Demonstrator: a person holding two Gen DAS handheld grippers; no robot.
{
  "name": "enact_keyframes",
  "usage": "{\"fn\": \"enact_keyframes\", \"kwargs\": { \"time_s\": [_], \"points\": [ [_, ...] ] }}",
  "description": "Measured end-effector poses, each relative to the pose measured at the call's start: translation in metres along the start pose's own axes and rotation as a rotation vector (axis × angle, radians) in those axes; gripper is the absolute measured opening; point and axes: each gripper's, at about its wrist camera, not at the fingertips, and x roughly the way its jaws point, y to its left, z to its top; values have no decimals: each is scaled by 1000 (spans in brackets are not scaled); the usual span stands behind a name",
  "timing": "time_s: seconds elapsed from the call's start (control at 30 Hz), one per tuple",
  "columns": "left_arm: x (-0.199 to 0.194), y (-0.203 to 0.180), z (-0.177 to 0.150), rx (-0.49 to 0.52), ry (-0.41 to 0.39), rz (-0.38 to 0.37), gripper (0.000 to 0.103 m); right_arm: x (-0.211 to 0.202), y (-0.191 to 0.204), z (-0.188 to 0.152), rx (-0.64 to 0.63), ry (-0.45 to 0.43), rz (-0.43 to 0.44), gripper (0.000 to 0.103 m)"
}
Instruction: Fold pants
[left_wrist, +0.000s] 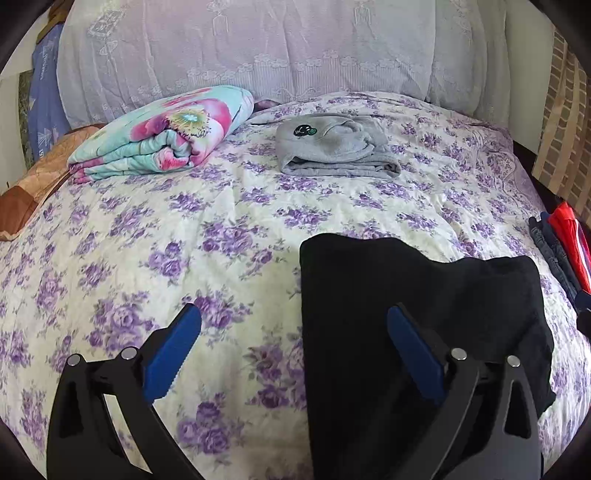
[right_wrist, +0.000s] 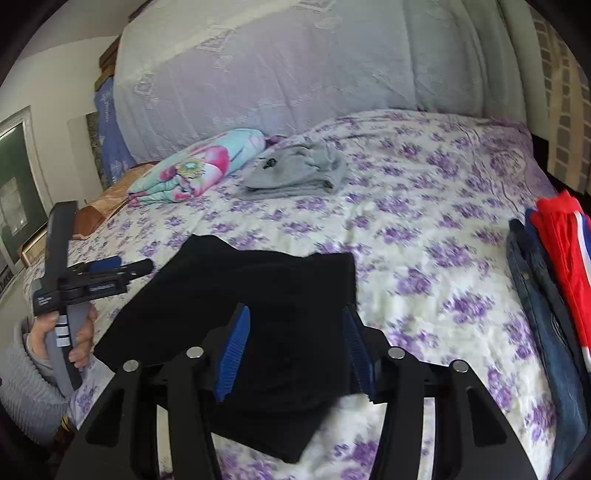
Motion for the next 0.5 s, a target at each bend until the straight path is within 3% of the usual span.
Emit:
{"fn": "enact_keyframes", "kwargs": {
  "time_s": [0.1,0.23,0.33,0.5],
  "points": [
    [16,-10,8,42,10,27,99,16,28,-5,-74,31,49,58],
    [36,-16,12,89,23,77,99,37,47,-23,-139,102,46,63],
    [50,-13,11,89,38,94,99,52,43,-38,-116,163,63,66],
    [69,-2,7,52,83,67,99,54,34,-42,-73,165,124,67]
  ]
}}
